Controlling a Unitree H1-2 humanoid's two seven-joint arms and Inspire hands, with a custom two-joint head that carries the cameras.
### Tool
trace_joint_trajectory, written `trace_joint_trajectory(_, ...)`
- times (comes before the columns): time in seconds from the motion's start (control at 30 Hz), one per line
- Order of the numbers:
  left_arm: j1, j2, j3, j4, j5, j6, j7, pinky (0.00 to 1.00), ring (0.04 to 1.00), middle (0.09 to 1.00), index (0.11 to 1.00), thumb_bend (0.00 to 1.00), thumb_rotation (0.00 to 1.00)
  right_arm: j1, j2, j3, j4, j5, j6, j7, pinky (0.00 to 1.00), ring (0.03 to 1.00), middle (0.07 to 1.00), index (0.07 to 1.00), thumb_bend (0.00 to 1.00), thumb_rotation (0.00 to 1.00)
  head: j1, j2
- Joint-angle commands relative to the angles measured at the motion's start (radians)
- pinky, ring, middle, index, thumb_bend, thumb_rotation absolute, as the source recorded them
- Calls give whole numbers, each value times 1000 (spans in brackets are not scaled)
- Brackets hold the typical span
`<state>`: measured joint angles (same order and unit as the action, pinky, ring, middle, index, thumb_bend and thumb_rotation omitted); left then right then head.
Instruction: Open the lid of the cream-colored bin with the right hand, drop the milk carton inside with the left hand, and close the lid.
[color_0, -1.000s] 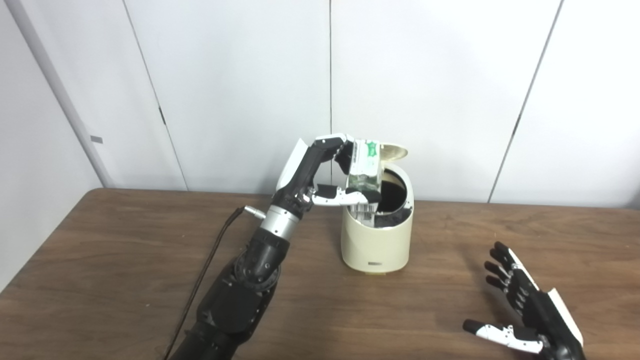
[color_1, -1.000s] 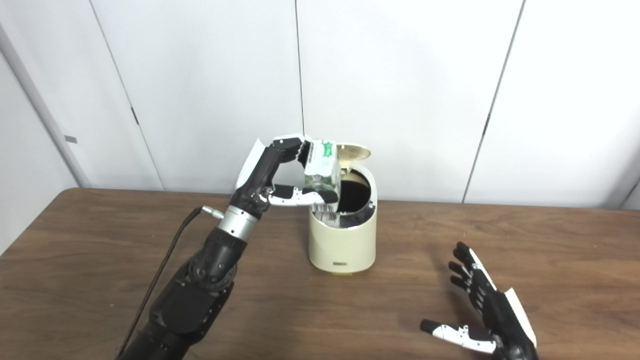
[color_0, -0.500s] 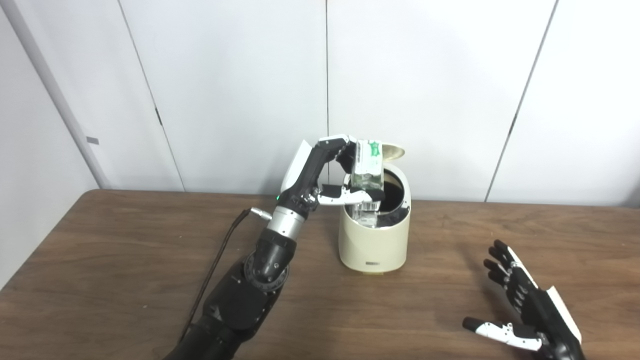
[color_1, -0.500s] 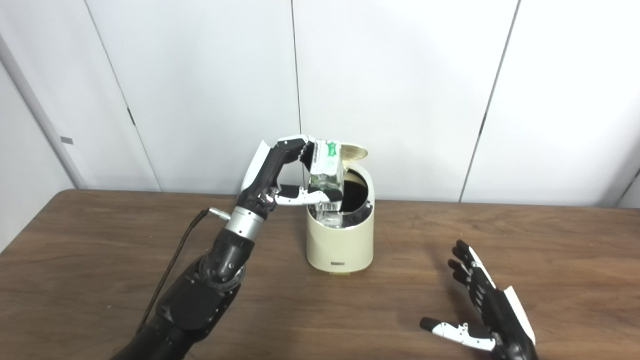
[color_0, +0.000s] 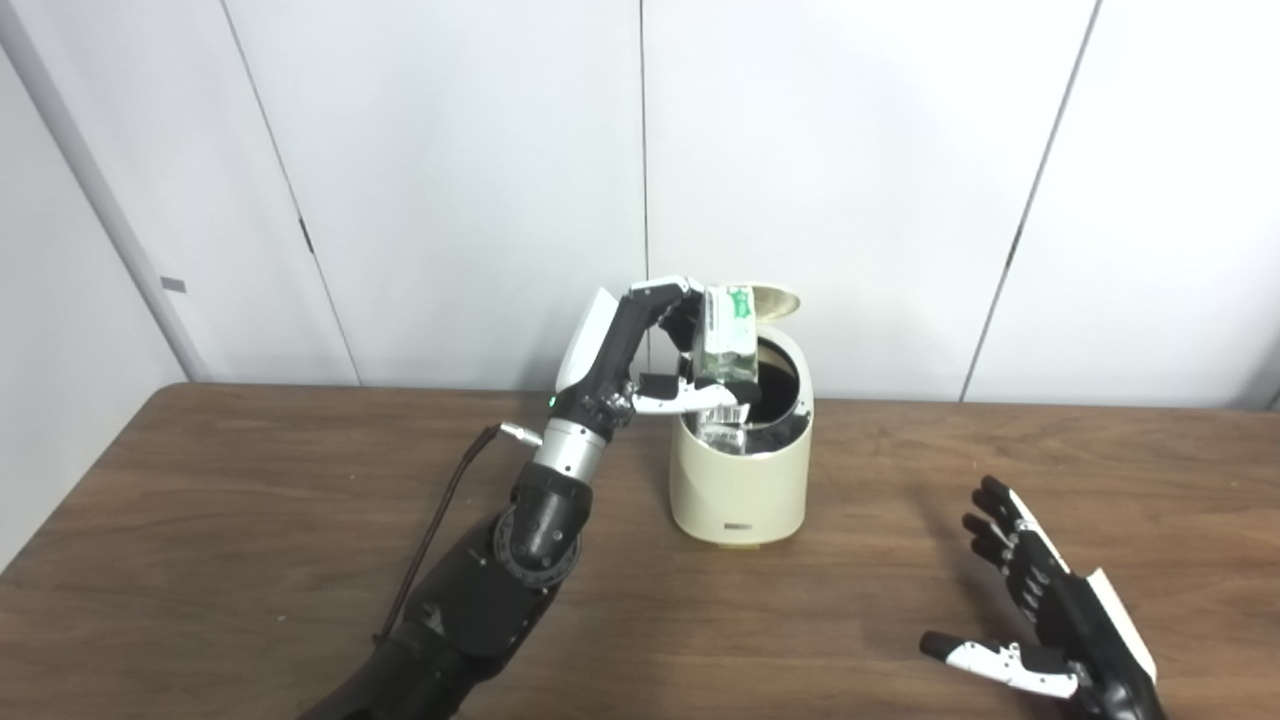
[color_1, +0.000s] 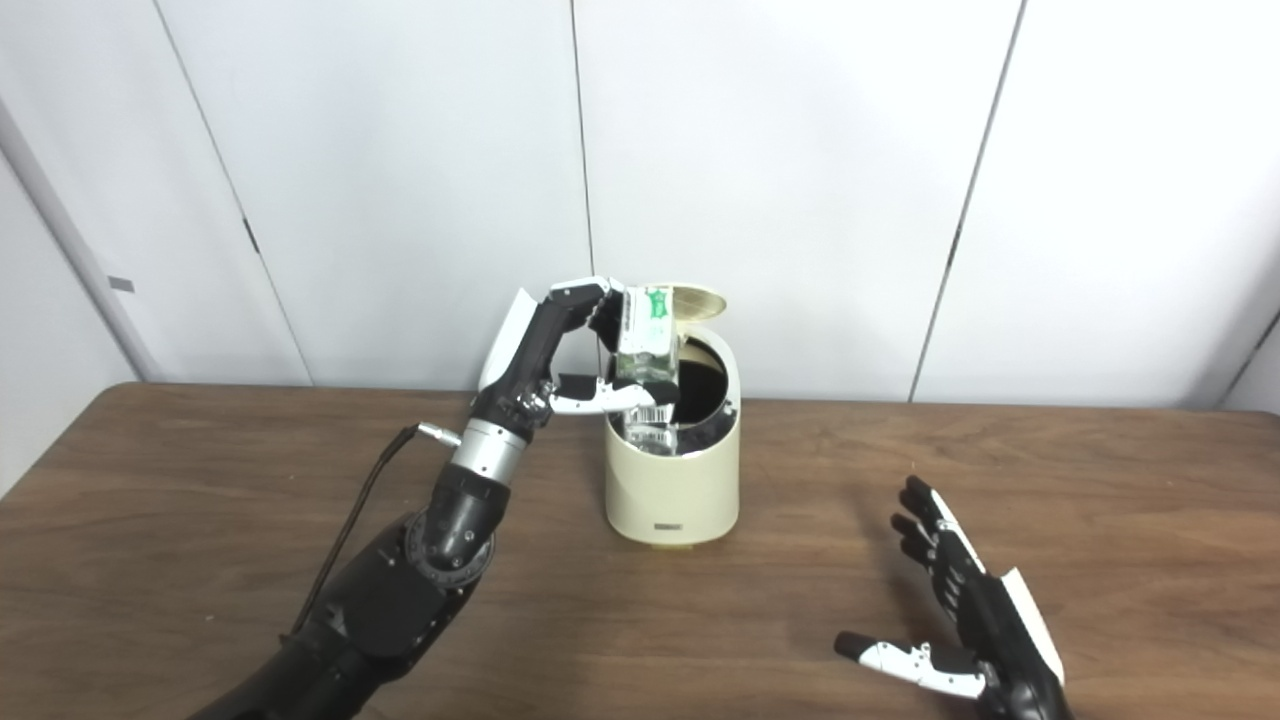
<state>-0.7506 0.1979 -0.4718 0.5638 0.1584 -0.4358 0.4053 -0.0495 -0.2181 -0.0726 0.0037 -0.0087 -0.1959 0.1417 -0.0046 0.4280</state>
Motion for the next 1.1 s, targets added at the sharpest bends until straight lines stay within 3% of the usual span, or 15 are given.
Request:
trace_joint_trajectory(0.0,-81,9,-4,-9,-3,-34,52,446,453,483,489,507,0,5,-9,-9,-18,7,-35,-12,906,912,943,952,675,140,-1,1)
trace_joint_trajectory(0.2,-94,11,-36,12,-10,-34,87,458,454,481,491,507,0,9,-9,-11,-24,9,-29,-12,922,923,940,957,671,139,-2,5)
trace_joint_trajectory(0.43,-98,-7,-25,25,-46,-34,66,452,452,480,492,507,0,5,-12,-14,-5,4,-37,-13,905,919,943,956,683,178,-4,8)
trace_joint_trajectory(0.87,-91,-37,-8,23,-63,-34,37,454,452,480,494,507,0,17,-6,-18,-10,2,-37,-22,912,919,943,959,680,164,-2,20)
trace_joint_trajectory(1.07,-90,-42,-22,27,-43,-34,56,445,452,477,493,507,0,24,-8,-22,-4,11,-46,-21,915,911,943,958,688,178,-7,27)
